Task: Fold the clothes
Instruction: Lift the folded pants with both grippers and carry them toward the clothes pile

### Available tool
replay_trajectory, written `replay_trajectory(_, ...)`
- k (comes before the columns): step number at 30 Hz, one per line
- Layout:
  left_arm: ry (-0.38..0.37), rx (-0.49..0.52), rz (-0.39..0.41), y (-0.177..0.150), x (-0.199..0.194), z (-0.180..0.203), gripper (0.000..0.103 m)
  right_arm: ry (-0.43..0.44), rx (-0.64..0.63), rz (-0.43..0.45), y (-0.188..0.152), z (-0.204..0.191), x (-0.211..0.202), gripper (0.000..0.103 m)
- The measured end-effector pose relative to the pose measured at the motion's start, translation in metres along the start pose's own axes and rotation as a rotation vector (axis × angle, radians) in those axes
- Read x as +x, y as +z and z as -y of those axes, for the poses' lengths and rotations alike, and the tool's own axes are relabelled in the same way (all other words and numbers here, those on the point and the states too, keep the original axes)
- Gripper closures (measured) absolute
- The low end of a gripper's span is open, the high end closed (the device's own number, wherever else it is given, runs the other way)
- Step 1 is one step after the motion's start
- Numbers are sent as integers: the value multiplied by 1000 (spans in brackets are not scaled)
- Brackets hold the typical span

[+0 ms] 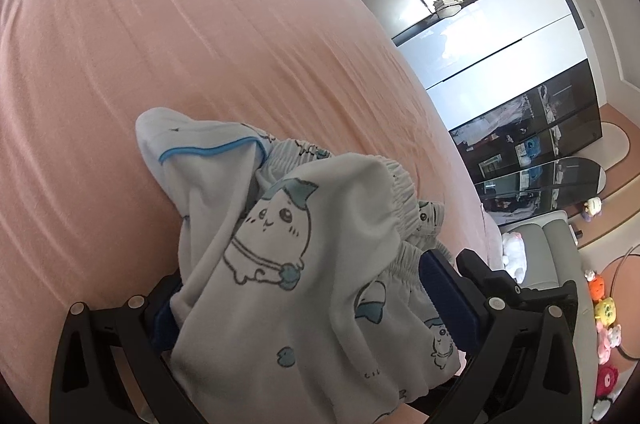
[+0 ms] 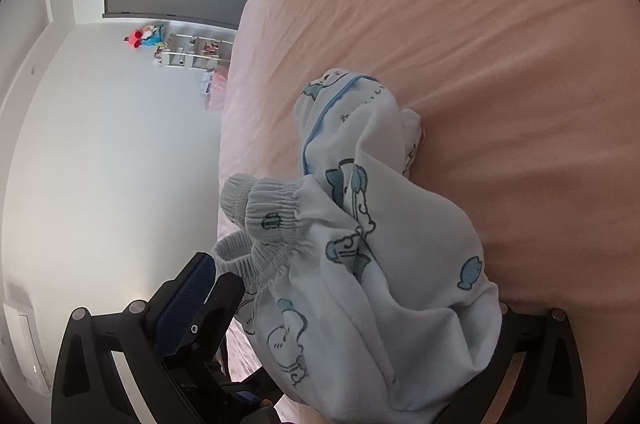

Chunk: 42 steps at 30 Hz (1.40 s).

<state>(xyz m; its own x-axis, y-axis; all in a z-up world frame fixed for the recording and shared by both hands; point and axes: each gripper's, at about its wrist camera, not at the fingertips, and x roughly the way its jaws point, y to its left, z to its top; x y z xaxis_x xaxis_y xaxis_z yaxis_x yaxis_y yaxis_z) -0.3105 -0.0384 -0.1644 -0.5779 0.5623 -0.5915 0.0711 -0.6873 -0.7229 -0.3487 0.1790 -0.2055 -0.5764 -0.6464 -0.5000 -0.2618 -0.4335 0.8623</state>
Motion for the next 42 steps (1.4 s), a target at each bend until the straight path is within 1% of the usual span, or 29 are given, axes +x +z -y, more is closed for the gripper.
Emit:
replay_trajectory(3, -23, -12, 2, 0, -3, -4, 0, -2, -39, -24, 1, -2, 5, 0)
replay_trajectory(7, -64, -61, 3, 2, -7, -11, 0, -2, -78, -2, -3, -3, 3, 0)
replay_trajectory(11, -85, -84, 2, 2, -9, -13, 0, -24, -109, 22, -11, -4, 0, 1)
replay_trajectory(13, -80, -81, 15, 0, -9, -11, 0, -34, -118, 36, -12, -6, 1, 2)
replay_trajectory(15, -62, -63, 31, -2, -8, -7, 0, -46, -115, 52, -13, -5, -1, 5)
replay_trajectory(19, -16, -23, 56, -5, -4, 2, 0, -74, -88, 80, -14, 0, -6, 19)
replay_trajectory(20, -12, -19, 62, -6, -4, 3, 0, -82, -83, 86, -15, 1, -8, 24)
replay_trajectory(22, -7, -19, 71, -6, -4, 3, 1, -96, -75, 95, -16, 3, -10, 31)
replay_trajectory(24, 0, -24, 80, -6, -5, 3, 5, -107, -68, 103, -16, 5, -11, 39)
replay_trajectory(26, 18, -35, 89, -7, -7, 1, 17, -118, -60, 111, -17, 8, -13, 51)
replay_trajectory(27, 25, -45, 93, -7, -8, -1, 21, -119, -57, 116, -17, 10, -15, 53)
replay_trajectory(29, 35, -67, 101, -8, -11, -6, 39, -116, -48, 120, -18, 14, -19, 59)
replay_trajectory(30, 30, -83, 103, -8, -12, -8, 44, -118, -49, 120, -20, 16, -21, 61)
replay_trajectory(31, 19, -102, 104, -9, -13, -12, 56, -119, -49, 119, -21, 17, -22, 63)
replay_trajectory(32, -1, -124, 106, -9, -14, -15, 64, -118, -48, 119, -21, 17, -23, 65)
replay_trajectory(33, -21, -146, 108, -9, -14, -19, 66, -117, -47, 118, -22, 18, -24, 67)
replay_trajectory(34, -37, -164, 108, -9, -15, -22, 69, -111, -40, 113, -22, 19, -25, 71)
replay_trajectory(35, -44, -176, 106, -9, -13, -23, 74, -103, -30, 112, -21, 20, -24, 72)
replay_trajectory(38, -56, -169, 108, -10, -12, -20, 79, -81, -5, 110, -20, 23, -24, 76)
replay_trajectory(40, -72, -162, 113, -11, -12, -17, 80, -70, 5, 108, -20, 25, -25, 78)
replay_trajectory(42, -113, -168, 111, -10, -13, -16, 80, -54, 19, 106, -22, 27, -27, 79)
